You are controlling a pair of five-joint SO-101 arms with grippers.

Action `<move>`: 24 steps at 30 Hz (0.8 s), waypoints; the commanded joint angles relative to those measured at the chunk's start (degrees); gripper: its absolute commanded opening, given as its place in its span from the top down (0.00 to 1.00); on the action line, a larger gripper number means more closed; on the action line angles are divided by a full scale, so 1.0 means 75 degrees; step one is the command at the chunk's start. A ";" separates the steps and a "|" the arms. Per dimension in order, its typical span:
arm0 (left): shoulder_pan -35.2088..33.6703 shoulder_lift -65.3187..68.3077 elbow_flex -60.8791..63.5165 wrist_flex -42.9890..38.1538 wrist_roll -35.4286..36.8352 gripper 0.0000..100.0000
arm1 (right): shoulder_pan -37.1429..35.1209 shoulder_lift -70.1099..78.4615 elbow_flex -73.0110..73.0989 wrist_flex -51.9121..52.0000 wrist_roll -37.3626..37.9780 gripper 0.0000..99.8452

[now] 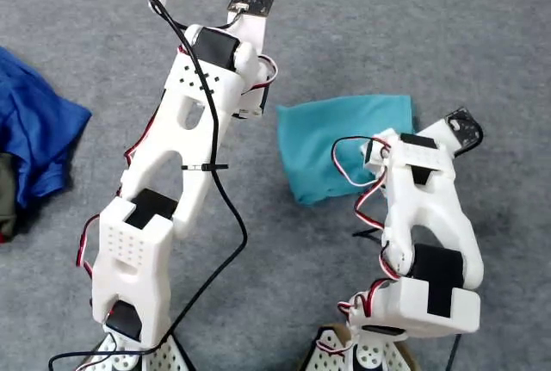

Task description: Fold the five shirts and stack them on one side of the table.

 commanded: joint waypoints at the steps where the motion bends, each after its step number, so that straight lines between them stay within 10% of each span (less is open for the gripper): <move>1: -0.0082 -0.0522 -0.0316 0.0047 -0.0035 0.98 | -0.0158 -0.0158 0.0018 -0.0082 0.0059 1.00; 24: -0.0070 -0.0545 -0.0328 0.0059 -0.0035 0.98 | 0.2374 -0.0170 -0.3159 0.2133 0.1887 1.00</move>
